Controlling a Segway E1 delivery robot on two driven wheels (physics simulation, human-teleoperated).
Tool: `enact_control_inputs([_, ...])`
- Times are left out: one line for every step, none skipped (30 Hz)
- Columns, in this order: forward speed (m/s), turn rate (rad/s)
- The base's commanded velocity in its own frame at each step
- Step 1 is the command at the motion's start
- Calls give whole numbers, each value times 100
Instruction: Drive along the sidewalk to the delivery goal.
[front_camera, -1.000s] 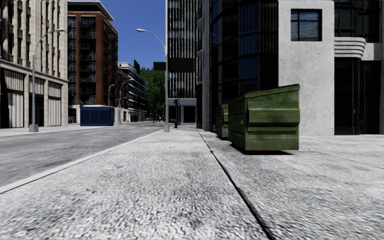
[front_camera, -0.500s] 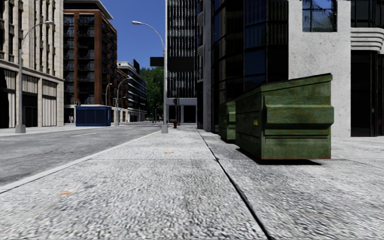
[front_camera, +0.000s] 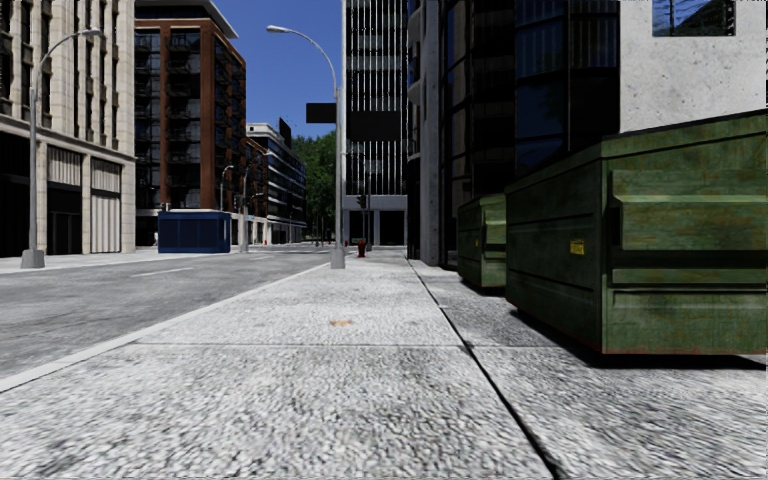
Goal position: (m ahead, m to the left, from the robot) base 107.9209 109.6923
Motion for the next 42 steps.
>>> enact_control_inputs([194, 0])
enact_control_inputs([194, 0])
enact_control_inputs([194, 0])
enact_control_inputs([194, 0])
enact_control_inputs([194, 0])
enact_control_inputs([194, 0])
enact_control_inputs([194, 0])
enact_control_inputs([194, 0])
enact_control_inputs([194, 0])
enact_control_inputs([194, 0])
enact_control_inputs([194, 0])
enact_control_inputs([194, 0])
enact_control_inputs([194, 0])
enact_control_inputs([194, 0])
enact_control_inputs([194, 0])
enact_control_inputs([194, 0])
enact_control_inputs([194, 0])
enact_control_inputs([194, 0])
enact_control_inputs([194, 0])
enact_control_inputs([194, 0])
enact_control_inputs([194, 0])
enact_control_inputs([194, 0])
enact_control_inputs([194, 0])
enact_control_inputs([194, 0])
enact_control_inputs([194, 0])
enact_control_inputs([194, 0])
enact_control_inputs([194, 0])
enact_control_inputs([194, 0])
enact_control_inputs([194, 0])
enact_control_inputs([194, 0])
enact_control_inputs([194, 0])
enact_control_inputs([194, 0])
enact_control_inputs([194, 0])
enact_control_inputs([194, 0])
enact_control_inputs([194, 0])
enact_control_inputs([194, 0])
enact_control_inputs([194, 0])
enact_control_inputs([194, 0])
enact_control_inputs([194, 0])
enact_control_inputs([194, 0])
enact_control_inputs([194, 0])
enact_control_inputs([194, 0])
